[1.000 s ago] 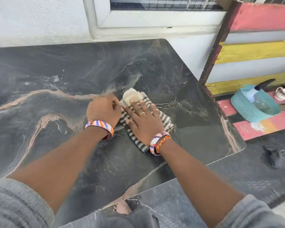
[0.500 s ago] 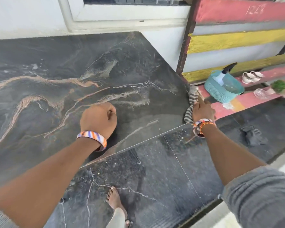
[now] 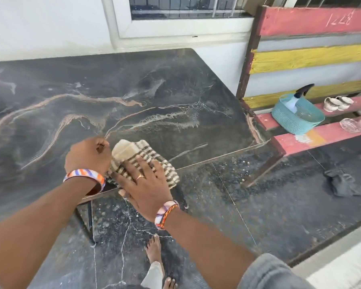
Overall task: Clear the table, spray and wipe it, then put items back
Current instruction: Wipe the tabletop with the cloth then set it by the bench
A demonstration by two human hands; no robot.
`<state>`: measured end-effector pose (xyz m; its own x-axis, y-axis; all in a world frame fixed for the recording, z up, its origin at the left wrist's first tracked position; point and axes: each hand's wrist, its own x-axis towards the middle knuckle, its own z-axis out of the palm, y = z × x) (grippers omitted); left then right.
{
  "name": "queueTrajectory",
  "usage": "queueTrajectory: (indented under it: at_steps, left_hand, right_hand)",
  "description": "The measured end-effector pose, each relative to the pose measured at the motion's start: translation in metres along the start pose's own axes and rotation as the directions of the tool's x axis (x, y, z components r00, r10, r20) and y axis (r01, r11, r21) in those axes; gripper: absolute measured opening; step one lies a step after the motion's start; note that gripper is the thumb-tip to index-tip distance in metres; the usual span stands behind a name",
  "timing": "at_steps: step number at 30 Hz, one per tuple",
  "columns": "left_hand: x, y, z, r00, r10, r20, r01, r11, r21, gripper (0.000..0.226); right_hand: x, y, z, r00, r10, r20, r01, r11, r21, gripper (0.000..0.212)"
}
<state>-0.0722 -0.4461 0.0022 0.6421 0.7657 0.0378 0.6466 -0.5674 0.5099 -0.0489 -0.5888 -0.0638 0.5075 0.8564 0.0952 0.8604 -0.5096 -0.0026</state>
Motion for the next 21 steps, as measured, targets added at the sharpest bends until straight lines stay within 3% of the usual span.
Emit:
queueTrajectory:
  at_steps: [2, 4, 6, 9, 13, 19, 21]
  left_hand:
    - [-0.004, -0.004, -0.002, 1.0, -0.005, -0.005, 0.005, 1.0, 0.012, 0.022]
    - [-0.009, -0.003, -0.002, 1.0, 0.002, 0.001, -0.002, 1.0, 0.017, 0.023]
    - [-0.015, -0.001, -0.001, 1.0, 0.013, 0.016, -0.013, 1.0, 0.01, 0.023]
    - [-0.023, 0.0, 0.002, 0.998, 0.048, 0.045, -0.048, 0.999, 0.003, 0.023]
    - [-0.026, -0.001, -0.003, 0.997, 0.069, 0.039, -0.07, 0.998, 0.004, 0.022]
    - [-0.022, -0.019, -0.011, 1.0, 0.023, 0.004, -0.023, 0.998, 0.058, 0.024]
    - [-0.02, -0.028, -0.014, 1.0, 0.017, -0.021, -0.014, 0.994, 0.113, 0.025]
  right_hand:
    - [0.0, 0.019, 0.001, 0.99, -0.141, 0.019, 0.142, 0.987, -0.074, 0.064]
    - [-0.007, 0.053, -0.002, 0.991, -0.135, 0.027, 0.137, 0.984, -0.116, 0.076]
    - [-0.024, 0.097, -0.004, 1.0, 0.002, 0.029, 0.002, 0.991, -0.134, 0.082]
    - [-0.057, 0.163, -0.009, 0.971, 0.237, 0.009, -0.235, 0.966, -0.105, 0.063]
    - [-0.067, 0.178, -0.018, 0.9, 0.428, 0.086, -0.422, 0.903, -0.077, 0.053]
    - [-0.035, 0.076, -0.017, 0.97, 0.243, 0.016, -0.244, 0.97, 0.004, 0.044]
    - [-0.016, 0.03, -0.019, 0.994, 0.1, 0.054, -0.105, 0.991, 0.083, 0.044]
